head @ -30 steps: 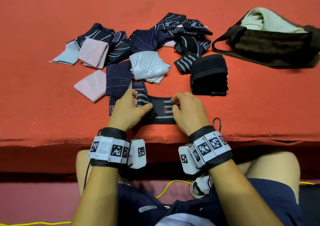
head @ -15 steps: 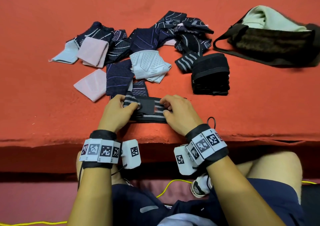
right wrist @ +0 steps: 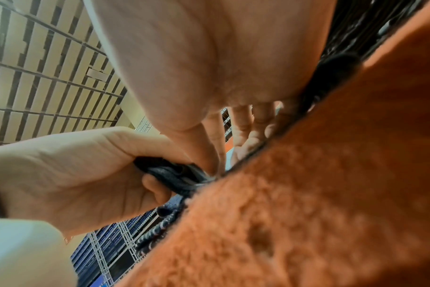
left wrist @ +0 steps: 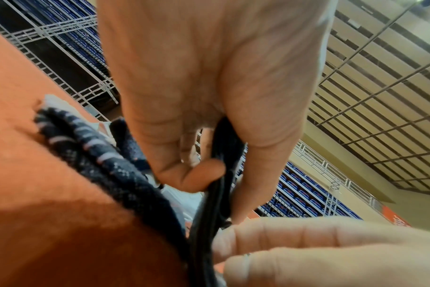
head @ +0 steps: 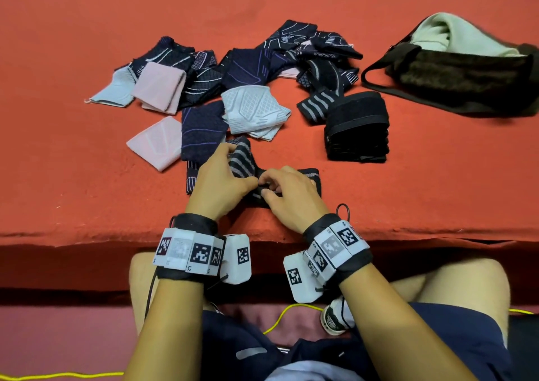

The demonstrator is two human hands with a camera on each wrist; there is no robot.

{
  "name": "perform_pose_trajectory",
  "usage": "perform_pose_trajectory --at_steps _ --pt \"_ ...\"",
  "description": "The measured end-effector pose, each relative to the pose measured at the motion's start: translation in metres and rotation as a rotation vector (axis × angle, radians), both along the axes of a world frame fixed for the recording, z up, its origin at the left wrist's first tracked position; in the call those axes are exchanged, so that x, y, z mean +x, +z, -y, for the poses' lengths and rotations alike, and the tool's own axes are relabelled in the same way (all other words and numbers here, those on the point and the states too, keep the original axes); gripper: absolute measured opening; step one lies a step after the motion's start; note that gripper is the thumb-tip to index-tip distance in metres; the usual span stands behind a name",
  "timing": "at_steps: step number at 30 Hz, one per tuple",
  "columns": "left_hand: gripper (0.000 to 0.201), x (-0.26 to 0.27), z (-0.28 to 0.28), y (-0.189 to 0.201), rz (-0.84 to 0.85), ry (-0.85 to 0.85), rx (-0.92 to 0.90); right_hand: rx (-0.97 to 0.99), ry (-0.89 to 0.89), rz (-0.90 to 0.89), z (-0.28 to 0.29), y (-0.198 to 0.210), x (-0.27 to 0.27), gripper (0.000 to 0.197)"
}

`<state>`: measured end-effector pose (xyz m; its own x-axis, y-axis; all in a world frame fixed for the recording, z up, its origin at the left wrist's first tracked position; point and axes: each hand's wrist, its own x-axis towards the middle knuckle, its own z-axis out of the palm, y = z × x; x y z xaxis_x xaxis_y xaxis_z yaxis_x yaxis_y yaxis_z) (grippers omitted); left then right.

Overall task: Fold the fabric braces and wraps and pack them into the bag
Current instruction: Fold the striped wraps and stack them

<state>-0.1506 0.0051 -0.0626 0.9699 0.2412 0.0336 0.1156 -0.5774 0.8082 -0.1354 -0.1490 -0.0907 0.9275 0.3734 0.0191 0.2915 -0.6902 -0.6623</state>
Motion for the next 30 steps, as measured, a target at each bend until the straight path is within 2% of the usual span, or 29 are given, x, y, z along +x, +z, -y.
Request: perform_pose_trajectory --at_steps 5,8,14,17,20,22,26,28,30 --pt "0.056 -0.002 0.024 0.002 0.031 -0.121 -0.05 0.068 0.016 -0.054 0.012 0.006 0.002 0.03" --pt "0.061 0.002 0.039 -0.002 0.023 -0.182 -0.012 0.158 -0.071 -0.076 0.025 0.01 0.007 0.034" --pt "0.068 0.007 0.058 -0.011 0.017 -0.251 0.161 0.244 -0.315 -0.047 0.049 0.009 0.017 0.021" --pt "0.068 0.007 0.062 -0.012 0.03 -0.278 0.212 0.311 -0.352 -0.052 0.053 0.009 0.015 0.034" --pt "0.07 0.007 0.066 -0.014 0.03 -0.311 0.214 0.274 -0.348 -0.042 0.058 0.006 0.015 0.023" --pt "0.071 0.007 0.067 -0.015 0.024 -0.339 0.171 0.234 -0.36 -0.027 0.062 0.007 0.016 0.022" --pt "0.062 0.007 0.06 -0.017 0.029 -0.352 0.024 0.168 -0.371 -0.007 0.066 0.006 0.015 0.028" --pt "0.049 0.007 0.054 -0.017 0.042 -0.295 -0.071 0.131 -0.372 0.003 0.067 0.004 0.016 0.027" --pt "0.036 0.008 0.044 -0.019 0.072 -0.192 -0.037 0.1 -0.382 0.003 0.068 0.004 0.017 0.028"
